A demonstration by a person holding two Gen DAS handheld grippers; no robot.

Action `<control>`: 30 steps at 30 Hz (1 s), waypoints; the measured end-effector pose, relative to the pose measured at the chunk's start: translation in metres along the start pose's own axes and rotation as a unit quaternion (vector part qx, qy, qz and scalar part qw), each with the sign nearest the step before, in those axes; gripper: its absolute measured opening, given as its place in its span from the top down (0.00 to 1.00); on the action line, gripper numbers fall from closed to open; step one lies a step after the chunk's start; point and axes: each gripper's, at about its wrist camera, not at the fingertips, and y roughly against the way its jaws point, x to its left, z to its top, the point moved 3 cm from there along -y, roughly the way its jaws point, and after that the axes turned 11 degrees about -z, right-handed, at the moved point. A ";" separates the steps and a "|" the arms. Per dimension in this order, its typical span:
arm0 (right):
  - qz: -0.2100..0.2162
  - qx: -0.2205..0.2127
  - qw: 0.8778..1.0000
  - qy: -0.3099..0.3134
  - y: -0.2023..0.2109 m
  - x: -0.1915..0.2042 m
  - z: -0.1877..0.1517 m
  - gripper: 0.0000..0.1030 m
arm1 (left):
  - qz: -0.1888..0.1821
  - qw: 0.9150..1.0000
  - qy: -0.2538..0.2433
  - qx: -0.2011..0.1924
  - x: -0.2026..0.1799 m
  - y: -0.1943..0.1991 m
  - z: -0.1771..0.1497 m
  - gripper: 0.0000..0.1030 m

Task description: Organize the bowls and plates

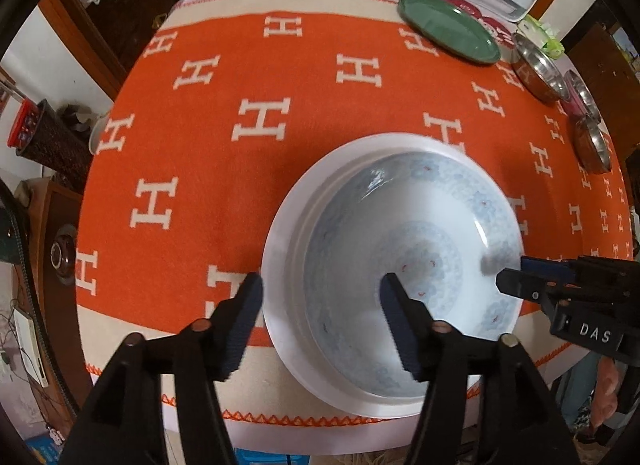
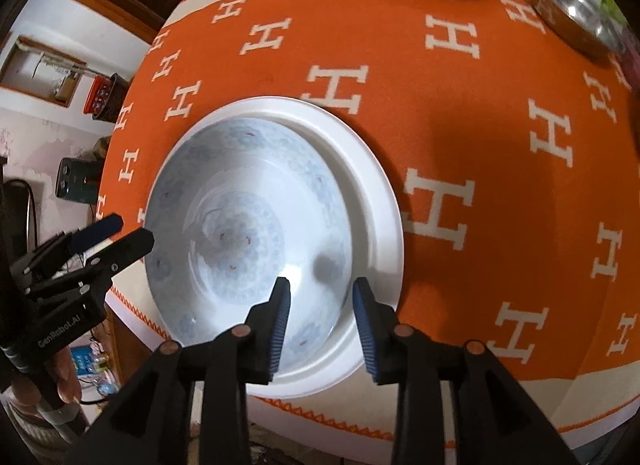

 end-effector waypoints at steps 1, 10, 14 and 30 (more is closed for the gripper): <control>-0.005 -0.003 1.000 0.006 0.003 0.001 0.000 0.68 | 0.003 1.000 -0.002 -0.005 -0.003 0.002 0.001 0.33; -0.004 -0.020 1.000 0.018 0.021 0.002 -0.011 0.68 | 0.016 0.999 -0.033 -0.033 -0.023 0.026 -0.004 0.21; -0.001 -0.026 1.000 0.011 0.026 -0.002 -0.016 0.68 | 0.024 0.998 -0.041 -0.047 -0.030 0.035 -0.006 0.17; 0.001 -0.112 0.994 -0.007 0.064 -0.006 -0.022 0.62 | -0.002 0.996 -0.042 -0.074 -0.047 0.055 -0.004 0.16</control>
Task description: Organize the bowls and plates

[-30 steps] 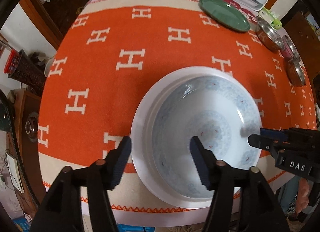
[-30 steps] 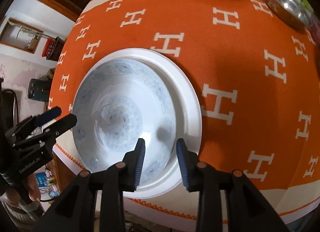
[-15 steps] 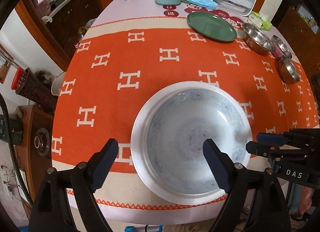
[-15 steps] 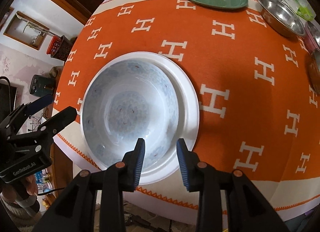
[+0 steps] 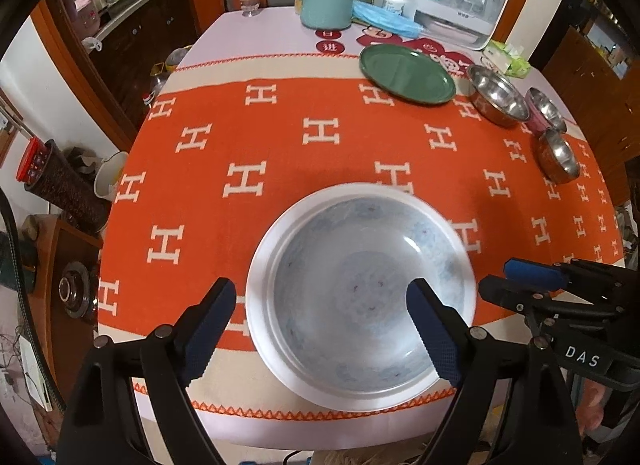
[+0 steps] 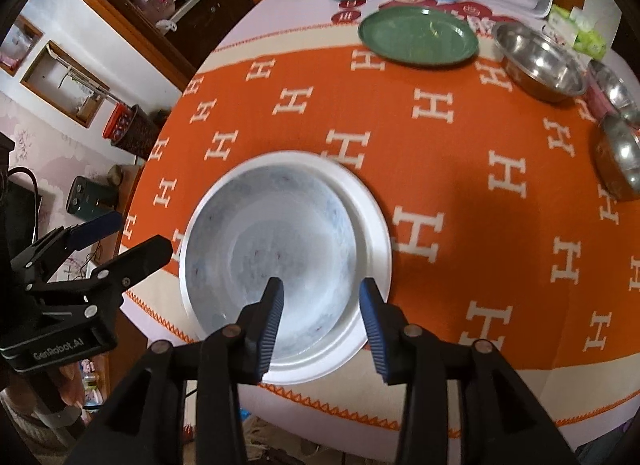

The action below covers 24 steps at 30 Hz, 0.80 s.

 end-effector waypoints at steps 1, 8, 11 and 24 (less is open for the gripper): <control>0.001 -0.006 1.000 0.002 0.003 0.000 0.001 0.62 | -0.001 1.000 -0.002 -0.002 -0.002 0.001 0.002 0.16; 0.028 -0.038 0.999 0.003 0.027 -0.006 0.018 0.58 | 0.002 0.999 -0.029 -0.028 -0.013 0.017 0.028 0.16; 0.033 -0.064 0.997 0.010 0.040 -0.010 0.030 0.58 | 0.001 0.998 -0.044 -0.039 -0.020 0.022 0.046 0.16; -0.028 -0.098 0.994 -0.034 0.058 -0.085 0.136 0.58 | 0.002 0.994 -0.087 -0.062 -0.048 0.009 0.162 0.16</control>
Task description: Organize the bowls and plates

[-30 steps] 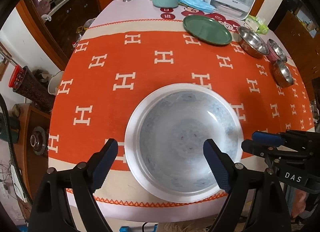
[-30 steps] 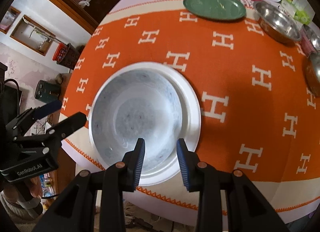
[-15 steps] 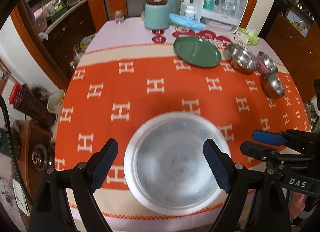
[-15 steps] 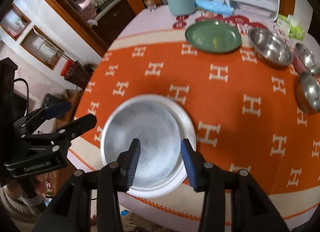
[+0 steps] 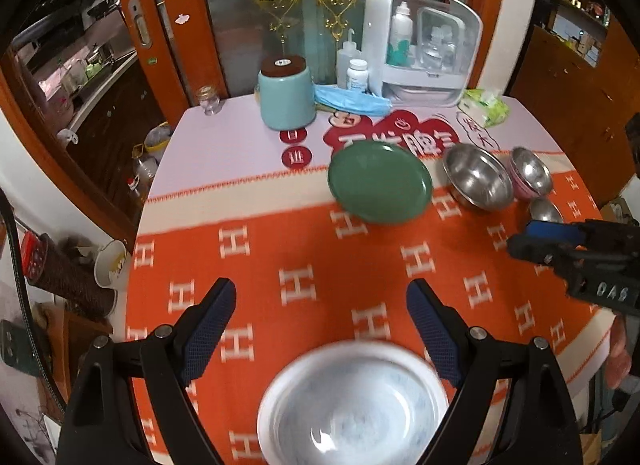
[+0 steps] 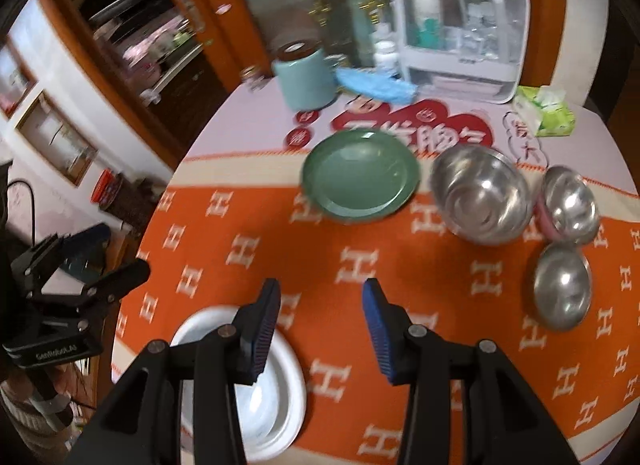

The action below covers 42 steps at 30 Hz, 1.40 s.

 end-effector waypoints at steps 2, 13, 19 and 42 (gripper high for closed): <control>0.006 0.005 1.000 -0.005 -0.008 -0.010 0.021 0.58 | -0.004 1.000 0.004 0.003 0.003 -0.013 0.019 0.16; -0.017 0.001 0.999 0.038 -0.071 -0.035 0.120 0.58 | -0.028 0.998 0.052 0.016 0.024 -0.112 0.107 0.16; -0.017 0.045 0.998 0.034 -0.131 -0.053 0.146 0.58 | -0.038 0.993 0.102 0.034 0.036 -0.168 0.120 0.16; -0.024 0.175 0.981 0.075 -0.250 -0.067 0.152 0.78 | -0.093 0.969 0.181 0.143 0.046 -0.284 0.088 0.40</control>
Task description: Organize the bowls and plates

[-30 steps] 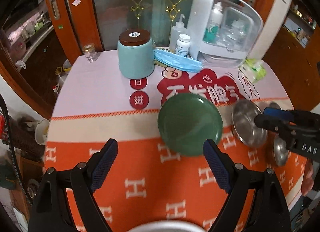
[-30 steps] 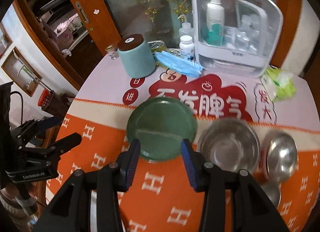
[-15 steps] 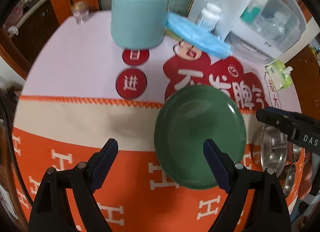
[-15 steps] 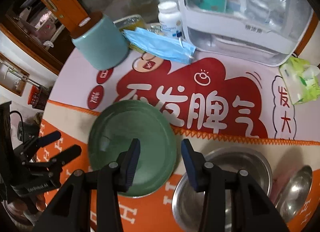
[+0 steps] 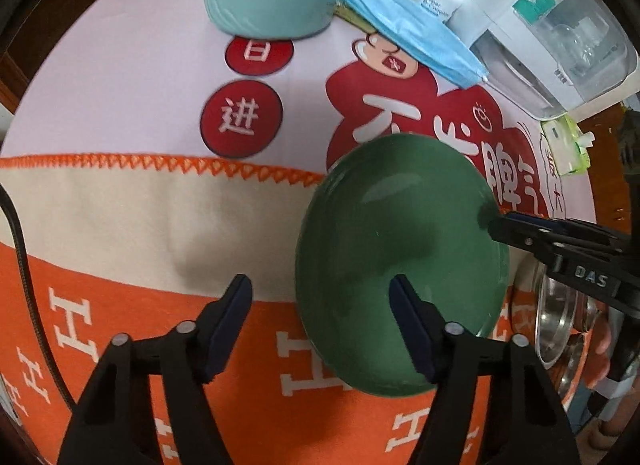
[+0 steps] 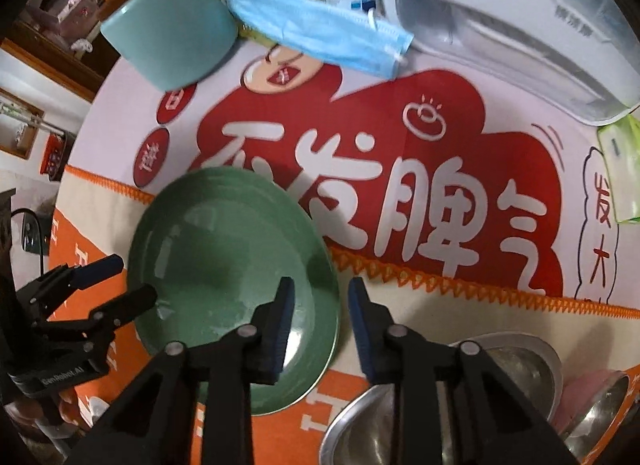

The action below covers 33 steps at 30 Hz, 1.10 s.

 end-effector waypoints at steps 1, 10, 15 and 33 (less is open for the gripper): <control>-0.002 0.006 1.000 0.003 -0.003 0.000 -0.001 0.81 | -0.002 1.000 0.000 0.009 0.000 -0.003 -0.001 0.43; 0.001 0.019 1.000 0.007 -0.009 0.001 -0.005 0.89 | -0.007 0.999 0.001 0.038 0.005 -0.011 -0.001 0.82; 0.006 0.019 1.000 0.000 -0.011 0.002 -0.002 0.89 | -0.012 0.998 0.002 0.056 0.006 -0.011 -0.002 0.83; -0.007 0.008 1.000 -0.010 0.002 0.005 -0.010 0.95 | -0.003 1.000 0.013 0.019 0.013 0.021 -0.010 0.94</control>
